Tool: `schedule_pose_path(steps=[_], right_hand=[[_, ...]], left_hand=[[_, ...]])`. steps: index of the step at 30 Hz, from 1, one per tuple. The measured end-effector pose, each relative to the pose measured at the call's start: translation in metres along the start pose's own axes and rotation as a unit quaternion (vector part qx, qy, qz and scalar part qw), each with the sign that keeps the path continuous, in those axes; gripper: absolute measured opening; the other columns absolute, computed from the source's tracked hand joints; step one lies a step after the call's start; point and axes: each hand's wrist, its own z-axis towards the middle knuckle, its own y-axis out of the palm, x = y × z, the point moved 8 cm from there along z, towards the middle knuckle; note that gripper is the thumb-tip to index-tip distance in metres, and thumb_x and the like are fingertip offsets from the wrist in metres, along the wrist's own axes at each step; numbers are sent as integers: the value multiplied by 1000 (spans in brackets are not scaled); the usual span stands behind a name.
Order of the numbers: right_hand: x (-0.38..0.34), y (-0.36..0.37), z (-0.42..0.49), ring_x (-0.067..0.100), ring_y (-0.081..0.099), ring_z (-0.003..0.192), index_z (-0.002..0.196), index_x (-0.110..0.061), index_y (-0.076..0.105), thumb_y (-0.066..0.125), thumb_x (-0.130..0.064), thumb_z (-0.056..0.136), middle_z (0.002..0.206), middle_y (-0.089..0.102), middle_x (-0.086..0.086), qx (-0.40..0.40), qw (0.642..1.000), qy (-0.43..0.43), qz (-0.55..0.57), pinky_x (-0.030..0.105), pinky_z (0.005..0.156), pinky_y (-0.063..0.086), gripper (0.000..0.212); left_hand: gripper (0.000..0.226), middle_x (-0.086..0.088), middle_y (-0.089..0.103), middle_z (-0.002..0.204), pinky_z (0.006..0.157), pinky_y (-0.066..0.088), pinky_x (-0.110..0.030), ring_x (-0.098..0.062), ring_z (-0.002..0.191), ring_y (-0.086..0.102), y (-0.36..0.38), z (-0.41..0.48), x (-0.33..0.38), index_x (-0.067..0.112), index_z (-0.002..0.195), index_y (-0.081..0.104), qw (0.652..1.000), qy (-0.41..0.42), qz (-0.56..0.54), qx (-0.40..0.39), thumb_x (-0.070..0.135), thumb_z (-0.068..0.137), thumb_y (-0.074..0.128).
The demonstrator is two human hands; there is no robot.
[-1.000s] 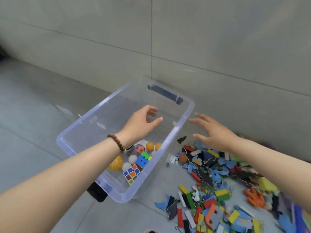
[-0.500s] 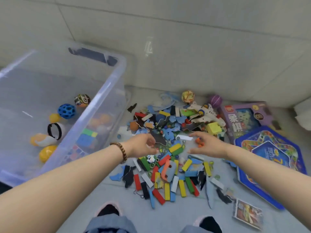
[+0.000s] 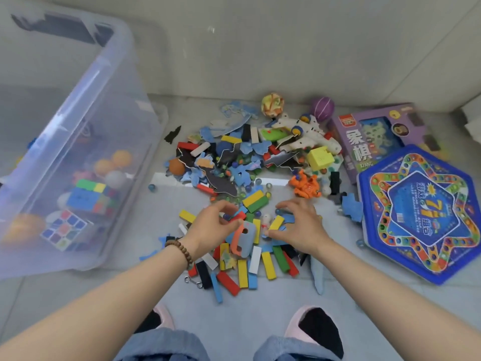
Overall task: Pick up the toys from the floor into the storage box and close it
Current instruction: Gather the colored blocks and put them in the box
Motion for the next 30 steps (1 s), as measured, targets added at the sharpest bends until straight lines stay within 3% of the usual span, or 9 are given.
schedule_pose_path(steps=[7,13,16,20,25,30], right_hand=[[-5,10,-4,19,38,116,128,-27,46,74,-40,72,120,47,-2,44,998,-34,0,28,88,34,63],[-2,5,-5,17,39,120,128,-22,46,74,-33,75,130,47,-4,67,996,-62,23,23,94,32,62],[3,3,-4,16,37,124,133,-23,41,78,-41,68,133,44,-5,34,997,-50,49,26,101,34,77],[10,5,-11,16,28,130,143,-26,28,81,-47,61,141,33,-5,-42,997,-67,-11,31,107,28,100],[12,2,-13,17,31,126,139,-19,33,81,-41,64,135,37,-2,-7,996,-82,-41,26,102,29,92],[13,-2,-9,18,37,122,132,-18,42,82,-41,64,128,43,-1,15,997,-73,-23,26,98,33,82]], left_hand=[[25,9,58,110,66,46,-15,-5,78,57,-2,4,8,20,112,58,998,6,-48,41,28,88,62],[20,9,57,107,69,49,-15,-9,80,57,5,5,19,22,110,58,996,20,-77,39,25,90,60],[21,8,58,106,73,53,-26,-11,78,60,10,4,21,21,110,58,996,21,-79,21,26,90,59],[38,10,57,109,70,50,-23,-8,77,57,16,2,11,25,116,54,999,19,29,-17,36,82,68],[57,9,51,112,77,48,-24,-7,91,49,20,-4,10,29,121,48,981,42,191,-9,43,72,74],[57,6,47,110,73,48,-30,-16,96,54,27,-5,19,25,117,46,958,71,277,-4,44,71,74]])
